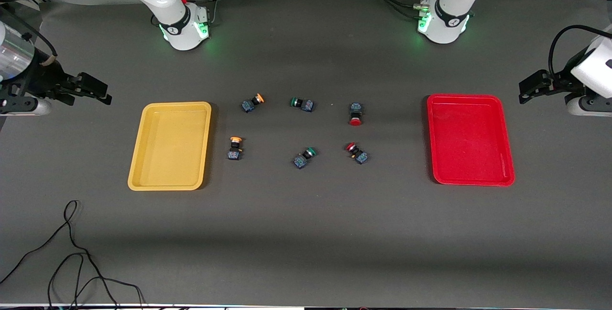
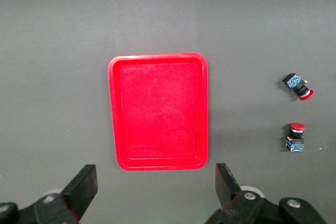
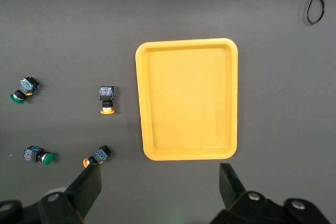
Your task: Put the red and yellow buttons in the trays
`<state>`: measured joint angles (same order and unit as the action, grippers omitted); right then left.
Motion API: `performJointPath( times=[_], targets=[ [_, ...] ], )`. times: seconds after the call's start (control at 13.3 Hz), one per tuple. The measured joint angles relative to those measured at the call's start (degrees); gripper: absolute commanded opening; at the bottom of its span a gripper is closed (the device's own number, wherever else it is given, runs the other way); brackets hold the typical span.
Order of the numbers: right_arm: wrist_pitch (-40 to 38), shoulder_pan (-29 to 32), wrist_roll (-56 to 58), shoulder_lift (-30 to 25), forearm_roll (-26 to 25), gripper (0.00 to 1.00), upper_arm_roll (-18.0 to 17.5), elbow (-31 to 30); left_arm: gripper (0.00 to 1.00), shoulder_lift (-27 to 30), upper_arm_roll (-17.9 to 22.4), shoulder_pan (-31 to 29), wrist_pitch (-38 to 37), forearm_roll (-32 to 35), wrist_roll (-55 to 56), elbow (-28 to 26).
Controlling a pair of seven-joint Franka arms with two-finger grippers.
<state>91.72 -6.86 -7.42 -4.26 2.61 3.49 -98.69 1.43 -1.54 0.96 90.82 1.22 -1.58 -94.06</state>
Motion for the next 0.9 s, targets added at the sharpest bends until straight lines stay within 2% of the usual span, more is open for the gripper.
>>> performJointPath(
  times=[0.3,0.68,0.9],
  targets=[
    [2.0,-8.0,-14.9,0.4,0.1,1.0,-0.4,-4.6,1.0,0.0,0.0,0.0,0.0,0.0,0.0,0.0],
    [9.0,-17.0,-37.6,0.8,2.4,1.0,-0.6,-14.5,1.0,0.0,0.0,0.0,0.0,0.0,0.0,0.0],
    [16.2,-20.3,-47.0,1.1,7.2,1.0,-0.6,-22.6,1.0,0.0,0.0,0.0,-0.2,0.0,0.0,0.0]
  ],
)
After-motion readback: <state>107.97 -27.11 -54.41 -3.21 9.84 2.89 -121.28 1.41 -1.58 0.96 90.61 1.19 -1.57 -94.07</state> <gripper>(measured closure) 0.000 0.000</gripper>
